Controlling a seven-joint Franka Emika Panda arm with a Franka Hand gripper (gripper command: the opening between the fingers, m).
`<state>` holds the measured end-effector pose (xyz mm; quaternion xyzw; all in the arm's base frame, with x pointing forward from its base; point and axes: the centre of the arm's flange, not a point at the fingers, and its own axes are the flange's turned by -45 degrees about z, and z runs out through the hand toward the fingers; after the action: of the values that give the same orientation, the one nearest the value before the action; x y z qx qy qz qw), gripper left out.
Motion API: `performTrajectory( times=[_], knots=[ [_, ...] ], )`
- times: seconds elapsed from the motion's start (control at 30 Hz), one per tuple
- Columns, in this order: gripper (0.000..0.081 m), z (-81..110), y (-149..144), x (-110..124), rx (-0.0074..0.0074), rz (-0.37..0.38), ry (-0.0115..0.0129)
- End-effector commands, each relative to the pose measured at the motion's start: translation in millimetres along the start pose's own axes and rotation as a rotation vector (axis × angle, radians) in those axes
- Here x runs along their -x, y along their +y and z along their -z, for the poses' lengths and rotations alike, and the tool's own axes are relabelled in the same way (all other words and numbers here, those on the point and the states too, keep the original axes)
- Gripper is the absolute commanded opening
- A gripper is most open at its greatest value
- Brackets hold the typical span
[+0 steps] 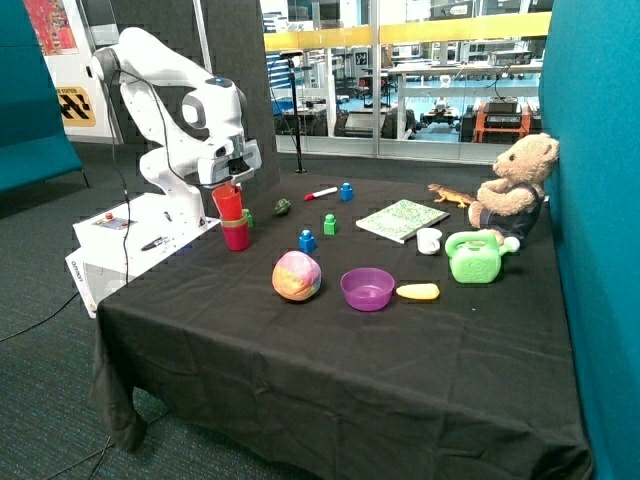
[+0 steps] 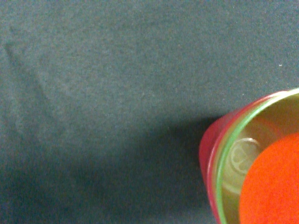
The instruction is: Stack the cups
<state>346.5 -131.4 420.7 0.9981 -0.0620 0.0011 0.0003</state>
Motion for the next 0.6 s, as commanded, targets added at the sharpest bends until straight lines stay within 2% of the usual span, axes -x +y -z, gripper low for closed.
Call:
performTrajectory(
  times=[0.0, 0.57],
  knots=[
    [0.0, -9.7, 5.1, 0.9, -0.0004, 0.001, -0.0023],
    [0.0, -24.8, -2.4, -12.2, -0.0004, 0.036, -0.0022]
  ],
)
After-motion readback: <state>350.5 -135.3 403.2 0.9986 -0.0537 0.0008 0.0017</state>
